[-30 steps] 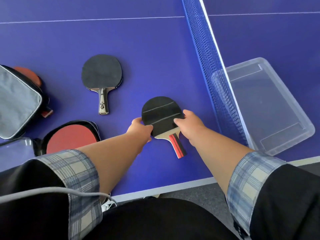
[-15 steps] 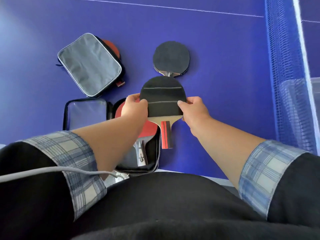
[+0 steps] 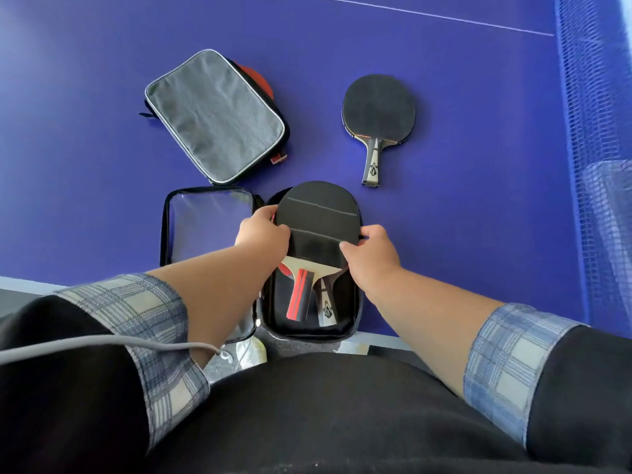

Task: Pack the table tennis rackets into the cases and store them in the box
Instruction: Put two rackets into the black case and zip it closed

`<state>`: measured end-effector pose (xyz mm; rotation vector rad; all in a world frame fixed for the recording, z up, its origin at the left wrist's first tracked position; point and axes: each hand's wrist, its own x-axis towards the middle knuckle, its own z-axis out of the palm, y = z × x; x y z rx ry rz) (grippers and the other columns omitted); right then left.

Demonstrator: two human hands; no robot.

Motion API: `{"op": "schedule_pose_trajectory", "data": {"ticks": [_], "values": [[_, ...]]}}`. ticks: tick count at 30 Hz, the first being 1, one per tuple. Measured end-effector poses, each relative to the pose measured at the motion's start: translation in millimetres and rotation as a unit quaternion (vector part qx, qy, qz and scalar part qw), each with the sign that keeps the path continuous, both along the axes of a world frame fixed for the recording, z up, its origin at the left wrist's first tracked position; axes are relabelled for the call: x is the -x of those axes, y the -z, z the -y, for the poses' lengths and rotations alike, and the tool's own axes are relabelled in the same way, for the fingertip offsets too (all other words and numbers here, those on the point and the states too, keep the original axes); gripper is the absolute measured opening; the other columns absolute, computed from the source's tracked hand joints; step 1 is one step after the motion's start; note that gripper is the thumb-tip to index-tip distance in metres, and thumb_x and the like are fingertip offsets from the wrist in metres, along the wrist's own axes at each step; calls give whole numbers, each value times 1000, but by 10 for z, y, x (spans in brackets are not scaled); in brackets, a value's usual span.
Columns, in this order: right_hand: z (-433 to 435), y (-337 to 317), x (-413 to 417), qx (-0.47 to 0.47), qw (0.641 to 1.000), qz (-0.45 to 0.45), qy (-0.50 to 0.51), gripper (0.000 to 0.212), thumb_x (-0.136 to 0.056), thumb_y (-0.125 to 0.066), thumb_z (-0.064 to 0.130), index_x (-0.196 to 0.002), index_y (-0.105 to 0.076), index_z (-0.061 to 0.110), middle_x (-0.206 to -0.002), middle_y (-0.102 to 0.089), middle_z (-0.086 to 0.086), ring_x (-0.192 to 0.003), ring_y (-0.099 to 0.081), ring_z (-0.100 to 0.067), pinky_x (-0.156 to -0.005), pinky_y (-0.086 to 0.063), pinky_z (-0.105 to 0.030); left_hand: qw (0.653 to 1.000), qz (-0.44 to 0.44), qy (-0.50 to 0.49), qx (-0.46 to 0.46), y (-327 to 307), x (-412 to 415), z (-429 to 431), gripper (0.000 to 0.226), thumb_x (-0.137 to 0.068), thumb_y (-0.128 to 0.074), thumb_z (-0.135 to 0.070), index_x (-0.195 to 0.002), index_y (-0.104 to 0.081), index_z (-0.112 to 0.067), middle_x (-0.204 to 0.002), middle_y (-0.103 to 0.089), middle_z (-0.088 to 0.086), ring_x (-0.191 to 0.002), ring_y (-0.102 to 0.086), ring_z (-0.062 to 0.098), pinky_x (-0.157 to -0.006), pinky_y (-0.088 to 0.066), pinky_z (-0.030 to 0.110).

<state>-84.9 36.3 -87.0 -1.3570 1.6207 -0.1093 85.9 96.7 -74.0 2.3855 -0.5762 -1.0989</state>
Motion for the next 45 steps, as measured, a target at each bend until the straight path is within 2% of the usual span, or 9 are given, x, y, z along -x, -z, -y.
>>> {"op": "schedule_pose_trajectory", "data": {"ticks": [5,11,25,29,32,35,37,41,45], "values": [[-87,56,-18,3,999,-54,-2,30,-85,-69,24,-112,-60,15,-116,-61,-9,-80,-63,-24,-51,-40,-25,999,15,12,-28,116,5,-45,54,-90,-45,-21,-142,-46,-35,-121,-51,4,-75,-59,22,-53,-41,26],[-89,57,-12,1,999,-42,-29,51,-92,-66,28,-139,-47,22,-130,-56,-5,-91,-62,-23,-71,-47,-31,997,57,4,-45,148,68,-53,51,-89,-45,-18,-139,-47,-29,-115,-42,2,-95,-59,34,-83,-54,45],[-75,-12,-133,23,997,-71,-37,53,-104,-50,38,-153,-32,33,-138,-45,-10,-88,-53,-25,-74,-41,-33,996,51,49,47,376,-145,-84,40,-98,-40,-19,-129,-59,-37,-120,-55,1,-75,-60,18,-57,-40,26],[-90,-39,-202,37,994,-99,-36,53,-104,-47,39,-155,-30,34,-139,-45,-13,-84,-53,-24,-74,-42,-34,992,48,104,51,333,-227,-54,47,-100,-38,-11,-140,-53,-29,-131,-53,7,-104,-62,31,-79,-46,30],[-129,-65,-280,31,993,-107,-27,64,-102,-48,46,-159,-21,35,-142,-38,-13,-73,-50,-17,-75,-42,-33,983,38,179,29,252,-280,-82,56,-102,-40,-15,-156,-26,-20,-154,-35,5,-132,-45,28,-101,-40,31],[-298,-110,-366,42,991,-120,-30,85,-94,-58,53,-161,-12,30,-153,-28,-10,-105,-55,-26,-88,-43,-37,974,31,219,46,150,-380,-182,59,-100,-40,-17,-157,-23,-21,-158,-30,2,-141,-36,28,-109,-37,38],[-506,-138,-422,101,984,-145,-36,86,-93,-61,51,-161,-15,26,-160,-24,-7,-135,-40,-32,-106,-38,-43,980,62,181,56,67,-530,-336,55,-95,-39,-14,-149,-36,-25,-149,-41,5,-135,-42,31,-104,-40,40],[-922,-220,-679,224,937,-152,-220,75,-93,-61,48,-157,-29,25,-165,-20,-3,-150,-20,-27,-121,-21,-41,992,119,36,-34,-2,-930,-797,65,-95,-45,-18,-155,-22,-27,-155,-31,6,-138,-33,32,-106,-35,46],[-1158,-265,-1088,188,872,-117,-437,80,-94,-58,54,-159,-25,22,-169,-15,-7,-155,-12,-27,-125,-11,-41,984,91,-44,-145,92,-1191,-1166,74,-91,-58,-28,-155,-21,-19,-152,-32,13,-133,-39,38,-110,-35,47]]}}
